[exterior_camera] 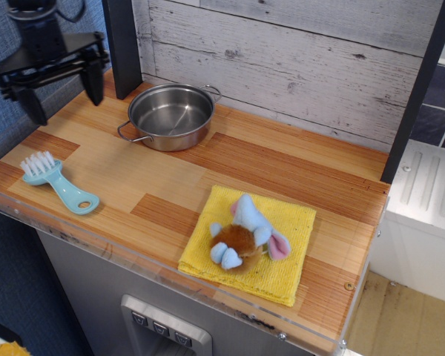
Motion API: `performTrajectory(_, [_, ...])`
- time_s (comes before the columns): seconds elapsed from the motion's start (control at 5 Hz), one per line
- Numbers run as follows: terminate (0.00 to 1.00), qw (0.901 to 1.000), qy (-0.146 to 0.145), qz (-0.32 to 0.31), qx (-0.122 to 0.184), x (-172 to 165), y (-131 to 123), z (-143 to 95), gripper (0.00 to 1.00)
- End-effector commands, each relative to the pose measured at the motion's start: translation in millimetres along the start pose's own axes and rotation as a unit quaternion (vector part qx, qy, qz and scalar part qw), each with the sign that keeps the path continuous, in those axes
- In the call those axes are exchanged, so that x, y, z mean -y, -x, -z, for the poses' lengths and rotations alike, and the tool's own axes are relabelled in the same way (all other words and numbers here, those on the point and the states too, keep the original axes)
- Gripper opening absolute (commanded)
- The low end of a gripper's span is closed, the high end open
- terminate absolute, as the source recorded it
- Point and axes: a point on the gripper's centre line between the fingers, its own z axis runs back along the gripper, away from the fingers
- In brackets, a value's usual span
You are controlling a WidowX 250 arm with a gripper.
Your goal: Move the blue brush to the right of the silver pot.
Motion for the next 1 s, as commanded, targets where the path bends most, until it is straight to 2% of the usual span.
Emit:
performTrajectory(0.0, [0.0, 0.9994, -0.024, -0.026, 0.002, -3.1, 31.5, 12.8, 1.0])
performTrajectory(0.4, [0.0, 0.9984, -0.054, -0.017, 0.006, -15.5, 49.2, 37.3, 1.0])
performTrajectory(0.8, [0.0, 0.9964, -0.083, -0.018, 0.011, -30.2, 41.7, 61.3, 1.0])
